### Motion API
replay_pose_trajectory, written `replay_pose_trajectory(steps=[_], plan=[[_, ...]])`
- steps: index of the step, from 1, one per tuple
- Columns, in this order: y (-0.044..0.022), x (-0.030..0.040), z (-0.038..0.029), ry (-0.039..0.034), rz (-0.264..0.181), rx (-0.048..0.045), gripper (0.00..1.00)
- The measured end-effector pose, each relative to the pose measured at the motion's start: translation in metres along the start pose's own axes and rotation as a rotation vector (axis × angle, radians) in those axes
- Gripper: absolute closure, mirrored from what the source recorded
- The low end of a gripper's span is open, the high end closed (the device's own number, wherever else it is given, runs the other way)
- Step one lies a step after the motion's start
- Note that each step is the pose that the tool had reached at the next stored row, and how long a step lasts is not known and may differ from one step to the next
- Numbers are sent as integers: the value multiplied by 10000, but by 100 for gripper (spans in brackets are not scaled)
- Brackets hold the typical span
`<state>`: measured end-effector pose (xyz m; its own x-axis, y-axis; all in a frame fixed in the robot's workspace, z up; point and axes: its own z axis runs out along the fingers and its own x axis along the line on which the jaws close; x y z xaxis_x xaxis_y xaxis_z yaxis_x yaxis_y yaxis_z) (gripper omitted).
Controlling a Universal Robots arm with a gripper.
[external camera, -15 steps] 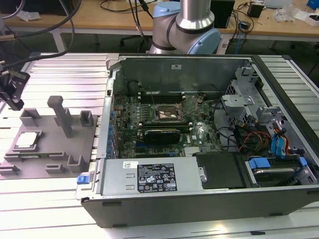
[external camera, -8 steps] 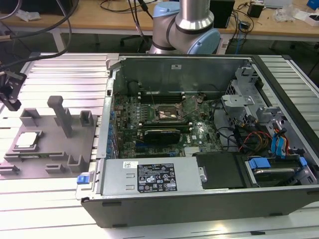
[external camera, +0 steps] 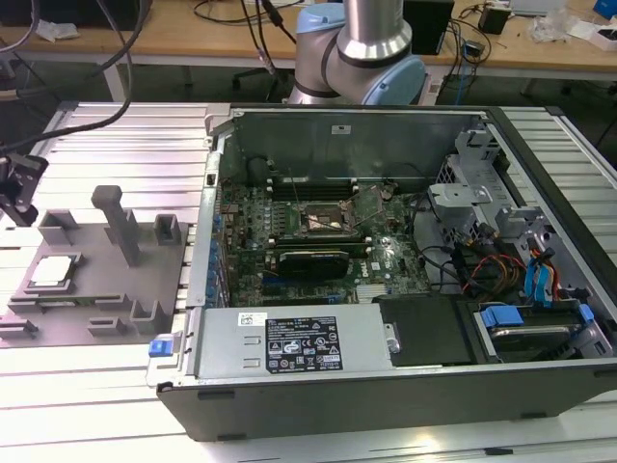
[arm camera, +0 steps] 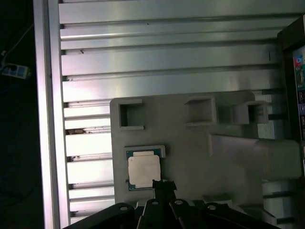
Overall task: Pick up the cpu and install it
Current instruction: 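Pick up the cpu and move it towards the insertion slot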
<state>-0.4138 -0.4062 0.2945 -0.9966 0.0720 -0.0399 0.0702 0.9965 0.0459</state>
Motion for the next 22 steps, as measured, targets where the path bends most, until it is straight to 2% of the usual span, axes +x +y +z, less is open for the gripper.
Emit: replay_pose_trajectory(steps=[4,22], plan=[[-7,39,94,14,2,1,89],[-27,135,356,46,2,2,89]])
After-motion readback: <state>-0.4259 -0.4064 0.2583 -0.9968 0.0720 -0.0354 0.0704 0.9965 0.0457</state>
